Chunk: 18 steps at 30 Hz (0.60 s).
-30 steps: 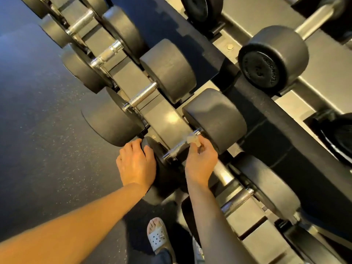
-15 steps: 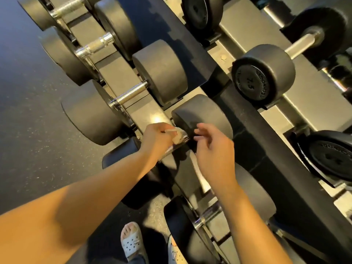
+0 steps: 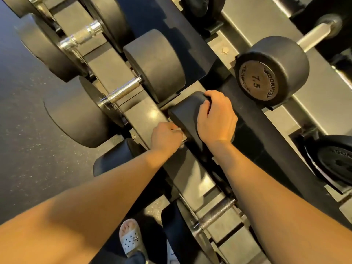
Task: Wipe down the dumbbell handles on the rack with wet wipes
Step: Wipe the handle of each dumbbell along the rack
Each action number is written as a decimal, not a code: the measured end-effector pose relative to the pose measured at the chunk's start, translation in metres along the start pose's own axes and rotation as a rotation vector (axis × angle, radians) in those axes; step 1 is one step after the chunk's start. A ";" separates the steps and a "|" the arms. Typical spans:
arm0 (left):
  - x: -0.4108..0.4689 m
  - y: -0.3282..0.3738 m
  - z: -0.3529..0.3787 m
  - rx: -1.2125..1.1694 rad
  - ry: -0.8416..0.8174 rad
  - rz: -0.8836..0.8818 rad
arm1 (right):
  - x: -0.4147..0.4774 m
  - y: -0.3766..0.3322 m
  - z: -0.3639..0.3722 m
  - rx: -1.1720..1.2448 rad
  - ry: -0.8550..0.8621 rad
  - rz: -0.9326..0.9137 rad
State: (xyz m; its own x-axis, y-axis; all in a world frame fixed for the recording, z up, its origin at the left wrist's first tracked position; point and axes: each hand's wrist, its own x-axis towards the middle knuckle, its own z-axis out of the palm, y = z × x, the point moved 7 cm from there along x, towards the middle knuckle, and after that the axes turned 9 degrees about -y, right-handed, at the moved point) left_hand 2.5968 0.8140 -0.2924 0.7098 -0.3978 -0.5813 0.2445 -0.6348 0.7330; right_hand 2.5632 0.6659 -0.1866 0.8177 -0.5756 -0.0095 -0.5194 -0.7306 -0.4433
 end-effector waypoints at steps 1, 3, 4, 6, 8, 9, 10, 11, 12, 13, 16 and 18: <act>0.007 -0.002 -0.002 -0.076 -0.034 -0.083 | 0.000 0.000 0.001 0.006 -0.013 0.016; 0.015 -0.008 0.000 -0.190 -0.202 -0.264 | 0.000 0.001 0.001 0.019 -0.034 0.032; 0.016 -0.009 0.005 -0.230 -0.317 -0.315 | 0.001 0.002 0.001 0.020 -0.040 0.037; 0.020 -0.009 0.009 -0.208 -0.402 -0.303 | 0.001 0.001 0.001 0.005 -0.045 0.038; 0.022 -0.007 0.002 -0.082 -0.290 -0.184 | 0.001 0.000 0.001 -0.007 -0.042 0.025; 0.020 -0.008 -0.002 -0.037 -0.237 -0.091 | 0.001 0.000 0.001 -0.011 -0.038 0.016; 0.014 -0.007 -0.002 0.006 -0.218 0.009 | 0.001 0.000 0.002 -0.013 -0.037 0.012; 0.007 -0.006 -0.002 0.106 -0.218 0.101 | 0.001 0.001 0.003 -0.014 -0.039 0.020; -0.001 -0.003 0.000 0.276 -0.211 0.194 | 0.001 0.002 0.003 -0.017 -0.043 0.035; -0.009 0.001 0.001 0.485 -0.173 0.254 | 0.001 0.002 0.004 -0.023 -0.045 0.048; -0.015 0.012 0.011 0.774 -0.048 0.372 | 0.000 0.001 0.003 -0.033 -0.048 0.064; -0.008 0.011 0.010 0.592 -0.096 0.300 | 0.000 0.002 0.004 -0.033 -0.054 0.065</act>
State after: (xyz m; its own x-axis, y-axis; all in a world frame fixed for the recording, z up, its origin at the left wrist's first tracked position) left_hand 2.5871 0.8033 -0.2835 0.6217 -0.6539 -0.4312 -0.3774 -0.7325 0.5666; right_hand 2.5636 0.6657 -0.1905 0.7936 -0.6024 -0.0858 -0.5790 -0.7043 -0.4107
